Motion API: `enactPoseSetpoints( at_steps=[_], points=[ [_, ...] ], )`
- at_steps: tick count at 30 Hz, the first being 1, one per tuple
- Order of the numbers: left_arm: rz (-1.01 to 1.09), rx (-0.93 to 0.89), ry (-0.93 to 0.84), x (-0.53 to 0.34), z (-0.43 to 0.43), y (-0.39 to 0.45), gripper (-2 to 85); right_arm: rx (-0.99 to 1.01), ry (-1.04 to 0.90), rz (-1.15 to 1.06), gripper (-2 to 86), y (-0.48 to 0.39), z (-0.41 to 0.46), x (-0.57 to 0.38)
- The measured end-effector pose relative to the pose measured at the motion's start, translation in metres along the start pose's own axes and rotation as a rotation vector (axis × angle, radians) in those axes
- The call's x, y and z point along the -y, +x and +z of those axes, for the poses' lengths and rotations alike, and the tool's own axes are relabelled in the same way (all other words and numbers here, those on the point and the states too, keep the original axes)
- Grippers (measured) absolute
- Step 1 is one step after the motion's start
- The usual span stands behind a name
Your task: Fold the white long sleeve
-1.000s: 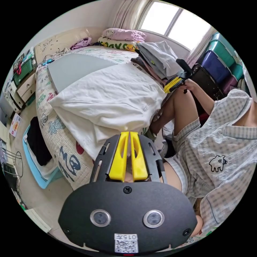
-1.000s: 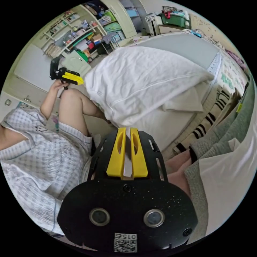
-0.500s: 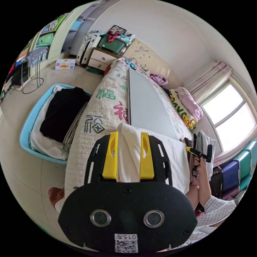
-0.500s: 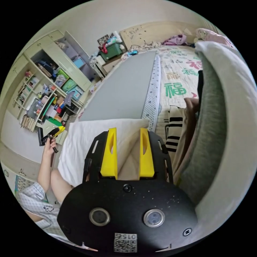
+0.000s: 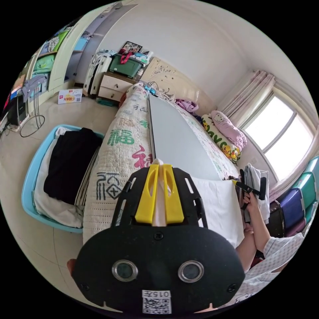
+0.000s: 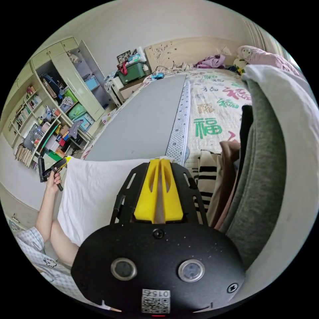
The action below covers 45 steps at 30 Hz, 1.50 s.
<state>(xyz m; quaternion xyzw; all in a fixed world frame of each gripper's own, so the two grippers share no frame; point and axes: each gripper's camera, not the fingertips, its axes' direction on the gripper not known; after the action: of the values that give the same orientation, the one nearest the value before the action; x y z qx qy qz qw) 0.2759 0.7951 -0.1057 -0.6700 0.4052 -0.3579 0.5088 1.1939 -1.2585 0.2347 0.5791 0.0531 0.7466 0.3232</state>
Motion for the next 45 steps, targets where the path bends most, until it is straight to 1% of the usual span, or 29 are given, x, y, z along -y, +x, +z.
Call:
enactPoseSetpoints(
  at_steps=[2,6,8,10,12,14,15,16,17,18,19,20,22,23,24,25,27,29,34,39,42,45],
  points=[
    [0.035,0.025,0.034,0.002,-0.006,0.008,1.1,-0.038,0.037,-0.012,0.2,0.006,0.012,-0.003],
    [0.078,0.102,0.078,0.006,-0.002,0.020,1.8,-0.191,0.109,-0.058,1.2,0.014,0.058,-0.014],
    [0.065,0.123,0.037,0.007,0.010,0.015,2.6,-0.243,0.064,-0.084,2.4,0.024,0.094,-0.019],
    [0.018,0.123,-0.031,0.006,0.025,0.005,4.1,-0.285,-0.007,-0.046,4.9,0.050,0.136,-0.035],
    [-0.006,0.105,-0.066,0.005,0.031,-0.002,6.2,-0.341,0.014,-0.040,5.7,0.065,0.135,-0.052],
    [-0.006,0.082,-0.077,0.007,0.029,-0.004,7.1,-0.415,0.094,-0.039,4.6,0.071,0.111,-0.071],
    [0.000,0.085,-0.090,0.008,0.029,-0.005,7.4,-0.440,0.167,-0.074,3.6,0.064,0.088,-0.089],
    [0.003,0.092,-0.096,0.008,0.029,-0.005,7.4,-0.423,0.241,-0.145,2.8,0.049,0.066,-0.113],
    [0.007,0.100,-0.110,0.008,0.030,-0.006,7.5,-0.366,0.291,-0.243,2.1,0.028,0.051,-0.143],
    [0.006,0.090,-0.121,0.008,0.033,-0.008,7.4,-0.324,0.303,-0.296,2.1,0.017,0.047,-0.159],
    [0.003,0.085,-0.125,0.008,0.034,-0.008,7.4,-0.196,0.284,-0.424,1.9,-0.009,0.048,-0.195],
    [-0.006,0.083,-0.124,0.008,0.035,-0.010,7.4,-0.116,0.252,-0.499,2.2,-0.023,0.052,-0.213],
    [-0.021,0.076,-0.116,0.008,0.036,-0.011,7.3,0.238,0.059,-0.792,3.8,-0.076,0.078,-0.288],
    [-0.035,0.071,-0.113,0.008,0.037,-0.012,7.2,0.350,-0.064,-0.941,4.5,-0.102,0.093,-0.326],
    [-0.049,0.066,-0.111,0.008,0.037,-0.014,7.2,0.370,-0.117,-1.002,4.8,-0.112,0.100,-0.344],
    [-0.055,0.064,-0.109,0.008,0.038,-0.014,7.2,0.346,-0.179,-1.088,4.9,-0.125,0.112,-0.380],
    [-0.076,0.056,-0.097,0.007,0.037,-0.016,7.1,0.265,-0.167,-1.150,4.5,-0.122,0.128,-0.426],
    [-0.087,0.048,-0.094,0.008,0.037,-0.018,7.1,0.205,-0.228,-1.205,4.5,-0.106,0.153,-0.467],
    [-0.095,0.031,-0.101,0.009,0.039,-0.024,7.0,0.148,-0.308,-1.195,6.2,-0.050,0.195,-0.510],
    [-0.105,0.014,-0.109,0.010,0.042,-0.029,6.3,0.056,-0.236,-1.196,3.0,0.010,0.209,-0.546],
    [-0.108,0.019,-0.107,0.011,0.044,-0.030,4.6,0.070,-0.236,-1.207,0.3,0.043,0.210,-0.566],
    [-0.106,0.019,-0.091,0.012,0.043,-0.029,2.6,0.145,-0.213,-1.231,-0.6,0.074,0.191,-0.585]
  ],
)
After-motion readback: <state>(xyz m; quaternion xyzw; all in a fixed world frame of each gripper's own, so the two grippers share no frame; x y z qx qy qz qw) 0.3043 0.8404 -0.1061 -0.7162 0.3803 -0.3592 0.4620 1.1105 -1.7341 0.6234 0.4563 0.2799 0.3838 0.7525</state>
